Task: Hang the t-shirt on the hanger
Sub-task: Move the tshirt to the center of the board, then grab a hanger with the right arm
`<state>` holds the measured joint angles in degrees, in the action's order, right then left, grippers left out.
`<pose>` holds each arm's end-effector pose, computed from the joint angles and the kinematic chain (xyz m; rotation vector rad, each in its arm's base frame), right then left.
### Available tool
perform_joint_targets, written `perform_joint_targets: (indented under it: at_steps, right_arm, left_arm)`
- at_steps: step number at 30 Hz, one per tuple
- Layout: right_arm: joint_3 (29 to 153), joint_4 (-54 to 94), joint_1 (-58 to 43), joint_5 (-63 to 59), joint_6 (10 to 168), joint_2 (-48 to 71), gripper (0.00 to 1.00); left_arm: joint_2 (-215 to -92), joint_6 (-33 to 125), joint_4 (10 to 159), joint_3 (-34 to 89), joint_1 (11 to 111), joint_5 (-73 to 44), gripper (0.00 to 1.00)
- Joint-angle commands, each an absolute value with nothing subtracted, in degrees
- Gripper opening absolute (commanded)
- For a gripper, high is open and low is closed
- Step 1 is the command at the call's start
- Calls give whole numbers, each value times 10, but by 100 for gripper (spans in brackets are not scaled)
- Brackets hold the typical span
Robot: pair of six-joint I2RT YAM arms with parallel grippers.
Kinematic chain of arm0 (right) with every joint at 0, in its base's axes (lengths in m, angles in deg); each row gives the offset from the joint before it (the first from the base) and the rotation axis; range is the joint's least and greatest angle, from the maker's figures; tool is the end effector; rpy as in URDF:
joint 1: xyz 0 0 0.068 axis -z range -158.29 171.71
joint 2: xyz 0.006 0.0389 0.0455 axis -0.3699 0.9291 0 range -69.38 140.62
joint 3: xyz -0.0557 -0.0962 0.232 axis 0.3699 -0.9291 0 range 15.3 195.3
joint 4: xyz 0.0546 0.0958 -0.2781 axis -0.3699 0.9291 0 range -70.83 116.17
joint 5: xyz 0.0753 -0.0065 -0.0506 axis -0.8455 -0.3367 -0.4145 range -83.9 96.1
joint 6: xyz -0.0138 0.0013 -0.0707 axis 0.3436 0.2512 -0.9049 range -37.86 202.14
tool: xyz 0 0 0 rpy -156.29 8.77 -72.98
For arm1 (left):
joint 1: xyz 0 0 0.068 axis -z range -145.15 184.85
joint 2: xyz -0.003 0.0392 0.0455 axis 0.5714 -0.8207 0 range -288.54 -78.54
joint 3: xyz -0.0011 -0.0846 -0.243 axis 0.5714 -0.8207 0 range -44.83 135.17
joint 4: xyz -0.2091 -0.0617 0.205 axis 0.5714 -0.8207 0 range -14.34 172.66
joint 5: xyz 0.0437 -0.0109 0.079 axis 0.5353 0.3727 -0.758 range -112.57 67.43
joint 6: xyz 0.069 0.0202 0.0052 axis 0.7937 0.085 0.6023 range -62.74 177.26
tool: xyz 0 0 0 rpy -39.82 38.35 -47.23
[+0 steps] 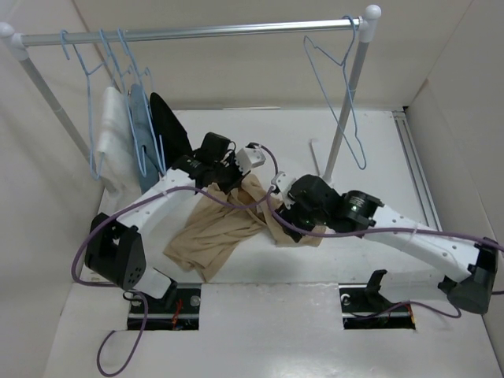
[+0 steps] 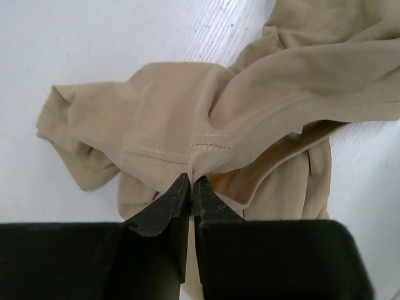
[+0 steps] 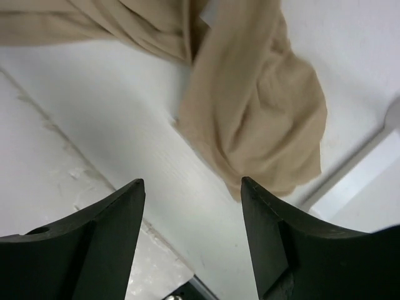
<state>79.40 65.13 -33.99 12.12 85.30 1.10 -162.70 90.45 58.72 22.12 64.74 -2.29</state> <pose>0.1789 0.2512 0.2696 -1.0674 2.2640 0.3047 0.3214 -0.2085 0.2477 1.3359 1.8263 -0.3737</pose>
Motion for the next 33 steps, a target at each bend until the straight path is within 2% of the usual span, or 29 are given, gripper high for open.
perform_joint_targets:
  at_steps: [1,4,12,14,16,20,22,26,30,32,33]
  right_arm:
    - [832,599,-379,91,808,-29,68]
    - [888,607,-416,84,790,-35,67]
    - [993,571,-416,81,770,-116,67]
    - [1058,571,-416,101,770,-116,67]
    - [1173,577,-416,144,770,-83,65]
    - [1325,570,-416,257,750,-31,67]
    - [1362,570,-416,378,750,-14,70]
    - [1418,583,-416,535,750,12,70]
    - [1467,615,-416,597,750,58,74]
    - [1511,683,-390,571,750,94,75]
    - [1530,703,-390,571,750,111,80]
  left_arm:
    - [-1626,871,569,206,647,-33,0]
    - [-1632,865,574,206,647,-33,0]
    - [-1632,870,580,213,647,-33,0]
    - [-1632,871,585,213,647,-33,0]
    - [-1632,871,585,213,647,-33,0]
    - [-1632,871,585,213,647,-28,0]
    - [-1632,871,585,213,647,-28,0]
    - [-1632,877,590,218,654,-28,0]
    - [-1626,877,590,218,660,-28,0]
    - [-1626,877,590,218,660,-28,0]
    - [-1626,877,590,218,660,-28,0]
